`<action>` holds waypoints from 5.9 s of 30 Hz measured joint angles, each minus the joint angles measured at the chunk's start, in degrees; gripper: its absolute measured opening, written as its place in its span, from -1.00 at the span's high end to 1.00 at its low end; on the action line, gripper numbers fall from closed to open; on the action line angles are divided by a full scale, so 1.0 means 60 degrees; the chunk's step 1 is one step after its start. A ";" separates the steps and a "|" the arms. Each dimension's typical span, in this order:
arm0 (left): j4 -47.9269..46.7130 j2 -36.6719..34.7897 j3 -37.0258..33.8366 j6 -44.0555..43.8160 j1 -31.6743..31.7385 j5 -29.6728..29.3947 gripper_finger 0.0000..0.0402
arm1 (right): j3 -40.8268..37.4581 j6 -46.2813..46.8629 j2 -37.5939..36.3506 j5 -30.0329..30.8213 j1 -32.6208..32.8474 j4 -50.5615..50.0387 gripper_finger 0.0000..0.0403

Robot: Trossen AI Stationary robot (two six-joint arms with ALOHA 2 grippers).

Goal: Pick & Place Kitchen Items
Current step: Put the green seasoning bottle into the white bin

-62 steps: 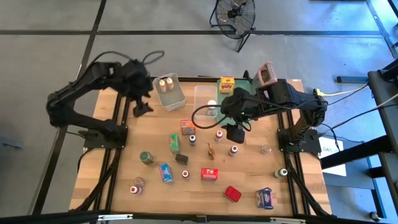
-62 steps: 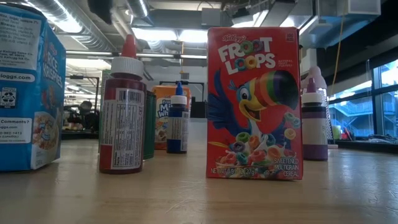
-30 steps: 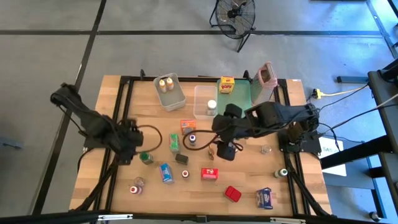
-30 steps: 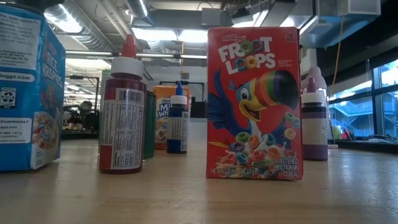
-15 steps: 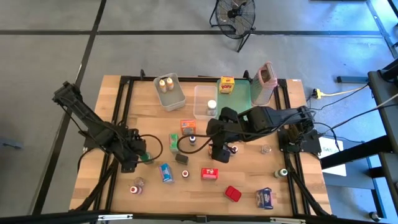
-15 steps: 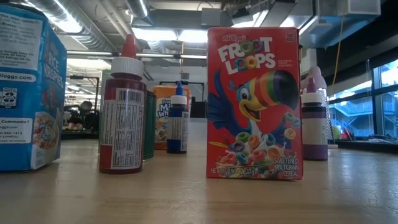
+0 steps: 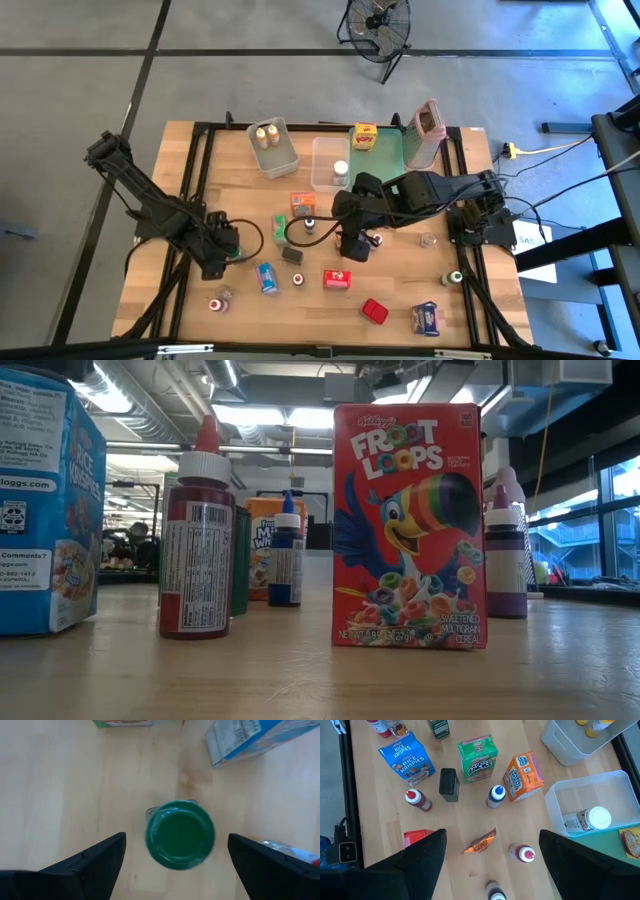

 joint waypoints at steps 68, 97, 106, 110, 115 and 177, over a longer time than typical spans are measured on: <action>-0.5354 0.0306 0.4484 0.0238 0.1949 -0.2009 -0.01 | 0.0004 -0.0591 -0.0853 0.0474 0.0418 -0.0773 -0.59; -0.4121 0.7836 1.4049 1.1512 0.9743 0.1586 -0.01 | 0.0004 -0.2733 -0.3890 0.0530 0.1439 -0.0773 -0.59; -0.4099 0.9365 1.4043 1.1781 0.9745 0.2003 -0.01 | 0.0004 -0.3232 -0.3912 -0.0003 0.1439 -0.0773 -0.59; -0.4035 0.9658 1.4043 1.1927 0.9757 0.2326 -0.01 | 0.0004 -0.3297 -0.3911 0.0000 0.1439 -0.0773 -0.59; -0.3688 0.9723 1.4043 1.2093 0.9907 0.2683 -0.01 | 0.0004 -0.3297 -0.3908 -0.0001 0.1439 -0.0773 -0.59; 0.0188 0.9704 1.0050 1.3434 1.0528 0.3678 -0.17 | 0.0004 -0.3082 -0.3904 0.0514 0.1399 -0.0771 -0.59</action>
